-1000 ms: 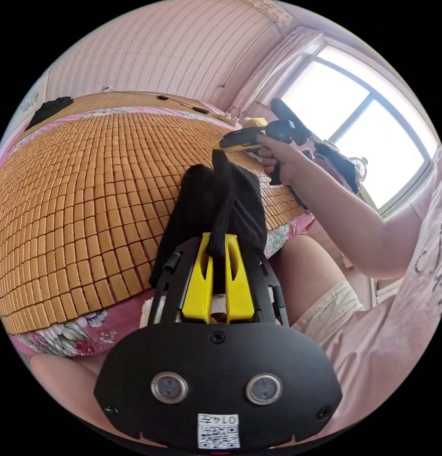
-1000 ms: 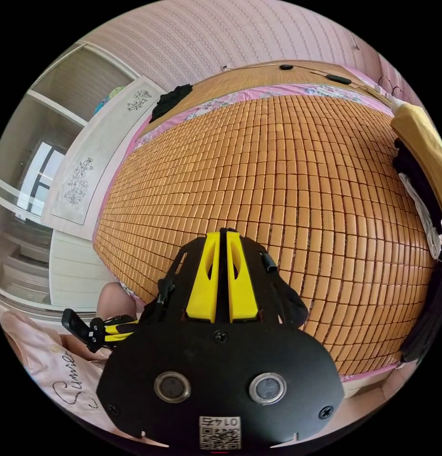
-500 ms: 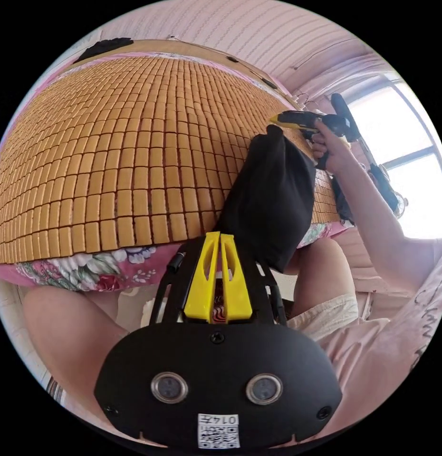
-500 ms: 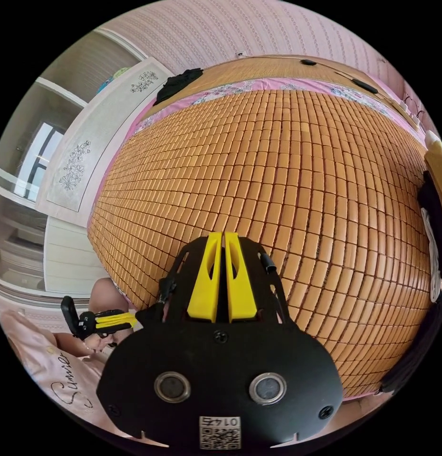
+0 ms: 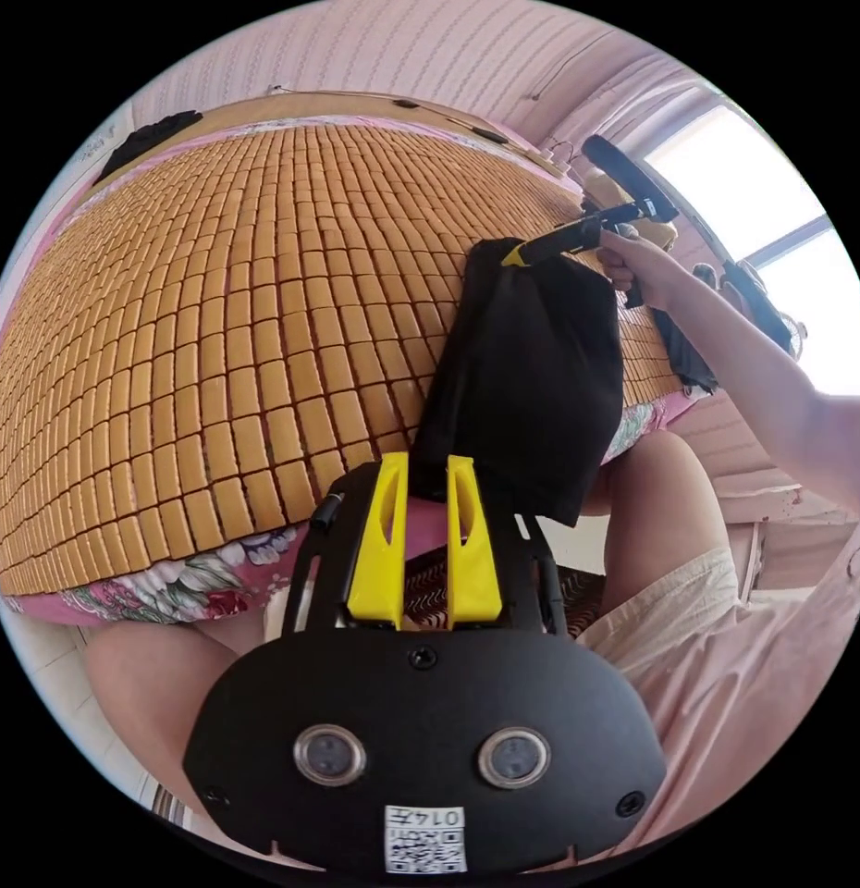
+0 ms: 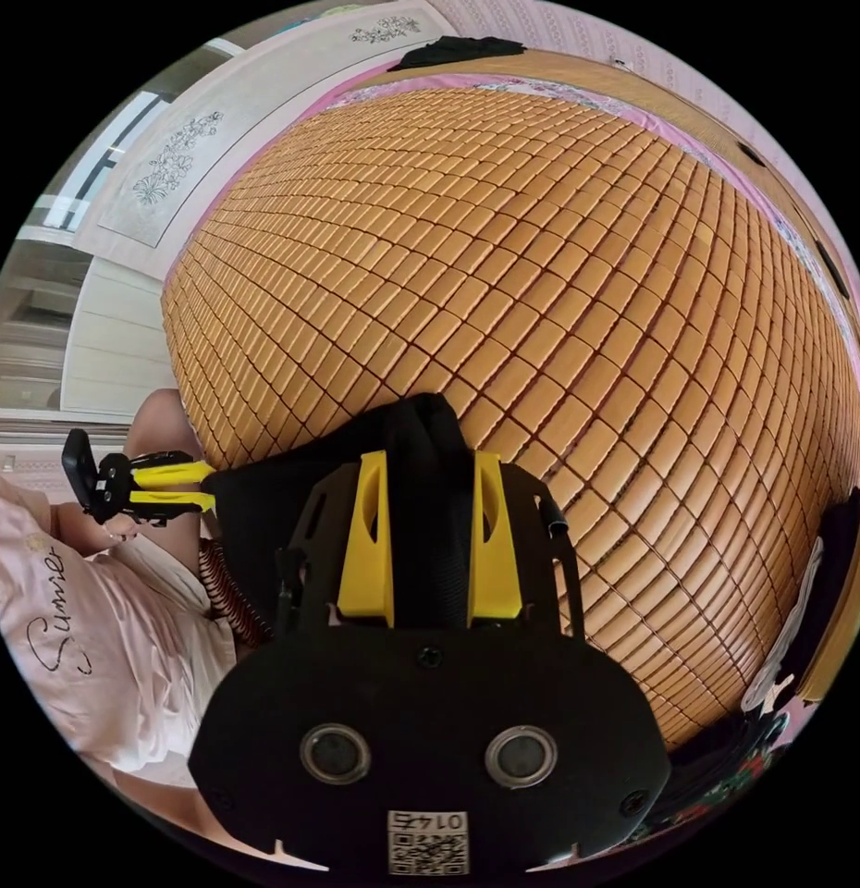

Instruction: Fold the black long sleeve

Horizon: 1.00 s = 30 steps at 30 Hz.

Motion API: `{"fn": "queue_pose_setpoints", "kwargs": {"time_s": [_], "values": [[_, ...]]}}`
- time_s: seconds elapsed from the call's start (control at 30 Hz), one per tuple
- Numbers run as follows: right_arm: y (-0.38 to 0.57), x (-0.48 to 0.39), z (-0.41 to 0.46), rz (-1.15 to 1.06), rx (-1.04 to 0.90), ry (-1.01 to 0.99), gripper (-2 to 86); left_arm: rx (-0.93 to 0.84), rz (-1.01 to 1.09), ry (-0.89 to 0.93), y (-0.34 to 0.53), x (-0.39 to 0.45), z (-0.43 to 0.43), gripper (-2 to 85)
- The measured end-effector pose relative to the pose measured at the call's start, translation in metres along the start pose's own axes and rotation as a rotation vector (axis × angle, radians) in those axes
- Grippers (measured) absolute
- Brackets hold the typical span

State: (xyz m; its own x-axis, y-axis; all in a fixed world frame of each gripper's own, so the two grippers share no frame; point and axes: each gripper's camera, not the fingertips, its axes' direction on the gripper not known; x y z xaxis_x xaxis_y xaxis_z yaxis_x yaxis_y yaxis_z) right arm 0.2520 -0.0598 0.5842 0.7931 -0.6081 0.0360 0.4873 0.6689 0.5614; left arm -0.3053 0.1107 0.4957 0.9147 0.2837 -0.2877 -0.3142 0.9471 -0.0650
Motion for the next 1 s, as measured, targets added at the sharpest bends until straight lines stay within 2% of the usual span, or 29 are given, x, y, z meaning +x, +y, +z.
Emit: {"fn": "queue_pose_setpoints", "kwargs": {"time_s": [0.1,0.33,0.5,0.7,0.77,1.0], "values": [[-0.009,-0.017,0.000,-0.058,0.006,-0.008,7.5,0.027,0.007,0.017,0.005,0.002,-0.004,1.4],[-0.041,-0.059,-0.019,-0.111,0.059,-0.010,5.3,0.118,-0.014,0.075,0.035,-0.011,-0.038,-0.1],[-0.127,-0.134,-0.024,-0.257,0.081,-0.044,5.1,0.203,-0.116,-0.055,0.068,-0.059,-0.097,-0.3],[-0.296,-0.296,0.005,-0.501,0.077,-0.099,4.9,0.289,-0.382,-0.259,0.137,-0.176,-0.171,-0.4],[-0.367,-0.375,0.026,-0.585,0.065,-0.118,5.0,0.308,-0.460,-0.316,0.162,-0.218,-0.192,-0.4],[-0.522,-0.581,0.085,-0.670,0.030,-0.134,5.9,0.336,-0.752,-0.494,0.242,-0.375,-0.251,1.1]]}}
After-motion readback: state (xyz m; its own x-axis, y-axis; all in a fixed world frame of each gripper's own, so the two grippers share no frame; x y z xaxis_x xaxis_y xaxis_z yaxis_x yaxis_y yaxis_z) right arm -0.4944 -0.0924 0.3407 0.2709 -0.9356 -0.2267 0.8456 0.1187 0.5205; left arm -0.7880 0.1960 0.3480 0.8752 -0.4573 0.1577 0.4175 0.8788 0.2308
